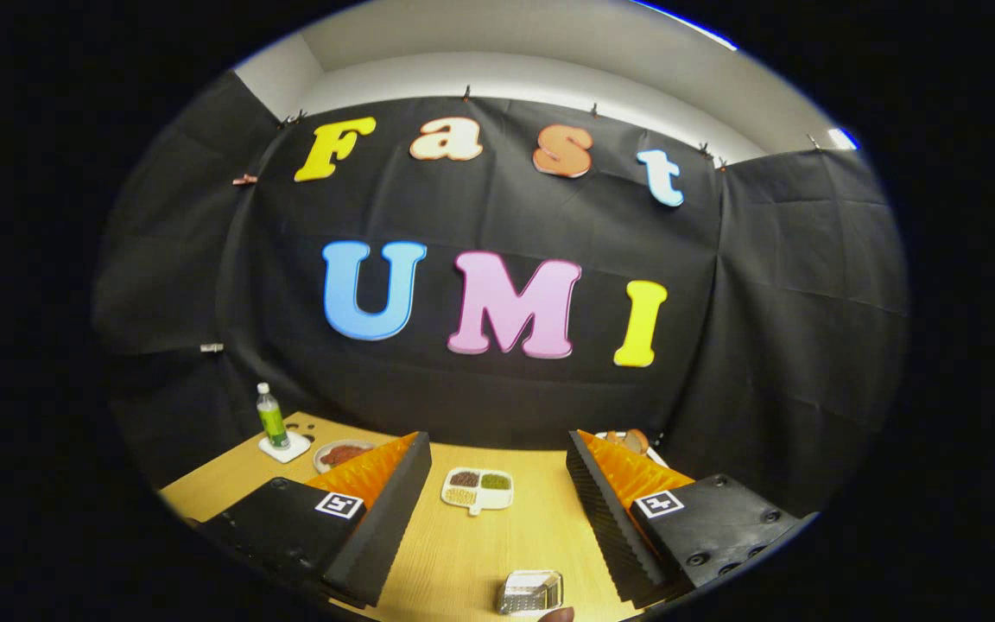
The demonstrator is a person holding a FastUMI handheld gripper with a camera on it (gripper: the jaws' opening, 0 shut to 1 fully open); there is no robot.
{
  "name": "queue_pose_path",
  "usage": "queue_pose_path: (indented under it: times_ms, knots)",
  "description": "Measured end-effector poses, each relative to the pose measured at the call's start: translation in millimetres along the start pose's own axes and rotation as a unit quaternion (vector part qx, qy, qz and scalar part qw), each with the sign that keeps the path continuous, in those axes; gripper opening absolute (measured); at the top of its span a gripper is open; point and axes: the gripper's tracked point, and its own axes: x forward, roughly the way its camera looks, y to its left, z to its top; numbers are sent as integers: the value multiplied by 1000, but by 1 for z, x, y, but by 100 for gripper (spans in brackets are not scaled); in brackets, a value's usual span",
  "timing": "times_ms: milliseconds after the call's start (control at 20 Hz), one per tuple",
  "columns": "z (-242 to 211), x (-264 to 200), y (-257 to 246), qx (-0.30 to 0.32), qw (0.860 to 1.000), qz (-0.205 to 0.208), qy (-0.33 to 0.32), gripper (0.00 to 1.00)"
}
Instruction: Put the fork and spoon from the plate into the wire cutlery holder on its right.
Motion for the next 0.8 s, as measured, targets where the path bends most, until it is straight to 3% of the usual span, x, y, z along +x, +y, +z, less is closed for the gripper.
queue_pose_path:
  times_ms: [200, 350, 600, 800]
  knots:
    - [-36, 2, 62, 71, 988, 93, 102, 98]
    - [-71, -2, 96, 69, 975, 128, 167, 98]
    - [-154, -10, 152, 36, 932, 190, 307, 99]
    - [-218, -11, 188, 19, 895, 207, 394, 98]
